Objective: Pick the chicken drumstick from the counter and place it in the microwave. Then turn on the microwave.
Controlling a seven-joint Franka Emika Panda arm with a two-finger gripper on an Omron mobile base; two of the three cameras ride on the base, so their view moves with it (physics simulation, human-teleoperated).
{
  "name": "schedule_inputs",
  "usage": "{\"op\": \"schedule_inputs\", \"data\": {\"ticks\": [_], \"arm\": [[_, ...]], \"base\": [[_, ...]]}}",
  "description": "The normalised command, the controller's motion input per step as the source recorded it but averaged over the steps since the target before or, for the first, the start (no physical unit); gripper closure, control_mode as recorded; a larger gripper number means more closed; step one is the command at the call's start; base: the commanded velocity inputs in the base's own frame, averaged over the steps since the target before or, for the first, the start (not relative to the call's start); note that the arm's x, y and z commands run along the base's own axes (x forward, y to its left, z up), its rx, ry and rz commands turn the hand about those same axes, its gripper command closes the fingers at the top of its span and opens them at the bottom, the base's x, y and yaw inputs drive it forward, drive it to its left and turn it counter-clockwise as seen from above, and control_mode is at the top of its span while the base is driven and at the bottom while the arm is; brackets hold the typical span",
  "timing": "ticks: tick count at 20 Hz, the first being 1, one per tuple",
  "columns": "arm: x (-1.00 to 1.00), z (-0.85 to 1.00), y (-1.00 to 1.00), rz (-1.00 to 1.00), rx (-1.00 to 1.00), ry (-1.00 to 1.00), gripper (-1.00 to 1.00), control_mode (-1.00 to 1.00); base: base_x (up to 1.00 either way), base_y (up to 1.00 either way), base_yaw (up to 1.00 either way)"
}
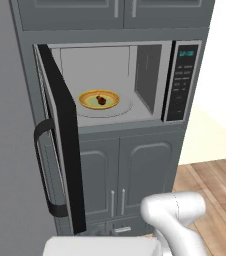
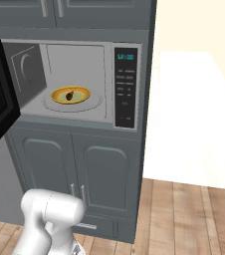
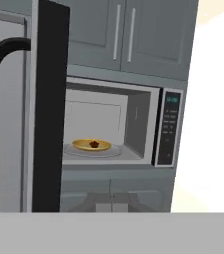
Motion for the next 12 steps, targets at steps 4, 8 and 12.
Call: {"op": "schedule_inputs", "data": {"ticks": [4, 8, 12], "arm": [[0.38, -0.36, 0.44, 0.0, 0.0, 0.0, 1.0, -1.0], [0.36, -0.39, 0.49, 0.0, 0.0, 0.0, 1.0, -1.0], [0.34, -0.35, 0.45, 0.0, 0.0, 0.0, 1.0, -1.0]], "base": [[0.0, 0.0, 0.0], [0.0, 0.0, 0.0], [0.0, 0.0, 0.0]]}}
